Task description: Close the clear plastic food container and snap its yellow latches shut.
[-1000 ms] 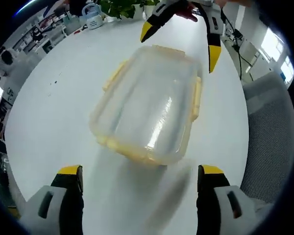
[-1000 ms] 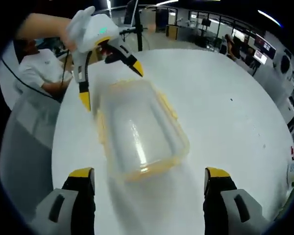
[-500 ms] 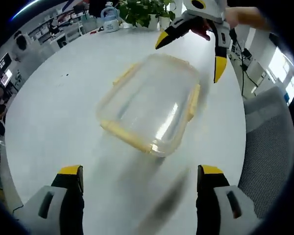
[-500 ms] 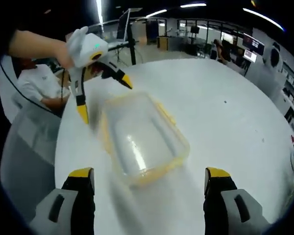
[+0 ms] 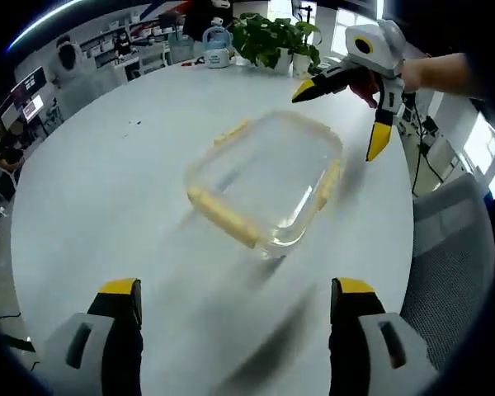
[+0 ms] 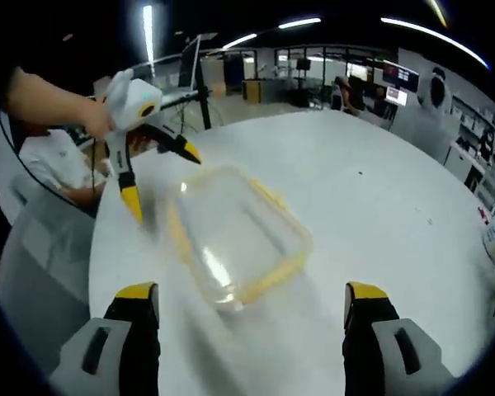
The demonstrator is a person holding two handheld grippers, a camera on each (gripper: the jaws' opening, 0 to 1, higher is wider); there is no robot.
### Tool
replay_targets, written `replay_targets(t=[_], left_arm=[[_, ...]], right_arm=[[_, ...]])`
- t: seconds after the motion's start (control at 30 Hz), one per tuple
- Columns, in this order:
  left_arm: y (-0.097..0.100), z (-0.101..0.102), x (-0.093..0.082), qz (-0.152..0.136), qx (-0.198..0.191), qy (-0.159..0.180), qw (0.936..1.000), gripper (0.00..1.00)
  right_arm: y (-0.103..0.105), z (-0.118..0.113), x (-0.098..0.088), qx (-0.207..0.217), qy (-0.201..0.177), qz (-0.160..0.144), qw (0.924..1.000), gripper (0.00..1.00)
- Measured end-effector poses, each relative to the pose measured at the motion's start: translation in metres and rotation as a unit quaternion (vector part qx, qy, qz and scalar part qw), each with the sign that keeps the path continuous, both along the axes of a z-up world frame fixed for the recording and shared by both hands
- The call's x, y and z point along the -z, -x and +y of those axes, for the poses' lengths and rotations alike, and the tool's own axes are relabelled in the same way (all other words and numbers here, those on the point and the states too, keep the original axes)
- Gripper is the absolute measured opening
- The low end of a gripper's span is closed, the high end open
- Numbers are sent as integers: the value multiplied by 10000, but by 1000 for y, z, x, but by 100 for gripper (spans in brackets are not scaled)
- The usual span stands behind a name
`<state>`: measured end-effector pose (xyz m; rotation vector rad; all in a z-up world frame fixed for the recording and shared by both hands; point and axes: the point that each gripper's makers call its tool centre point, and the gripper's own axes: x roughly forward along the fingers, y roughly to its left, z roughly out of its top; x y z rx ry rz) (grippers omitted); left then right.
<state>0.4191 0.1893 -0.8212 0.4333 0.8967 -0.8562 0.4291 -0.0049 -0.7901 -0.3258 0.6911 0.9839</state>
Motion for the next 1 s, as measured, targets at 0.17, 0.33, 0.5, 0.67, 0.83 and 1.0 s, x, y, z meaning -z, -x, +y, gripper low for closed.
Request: replay_targets(t=[0.17,0.33,0.5,0.67,0.83,1.0], left_arm=[[5,4,2,21,-173,113,9998,97],[8,10,3,-29,-350,225,9991,96],[9,16,1,-37,-686,469,9965,96],[14,20,2,-82,-779,513,9956,96],[20,17,-1,-101,-931,818,9922,97],[25,20,-2,-182,-1005,877,9909,97]], right_arm=[[-1,-4,-6,305,-240,-108,9992,94],[5,-9,-2,396,-262,-94,9988,94],[10,-11,-1,514,-339,-94,9981,94],[17,-11,1,593,-470,-64,9971,95],[21,-12,-1,675,-512,-85,9964,95],[25,-14,-1,789,-619,-93,9949,95]])
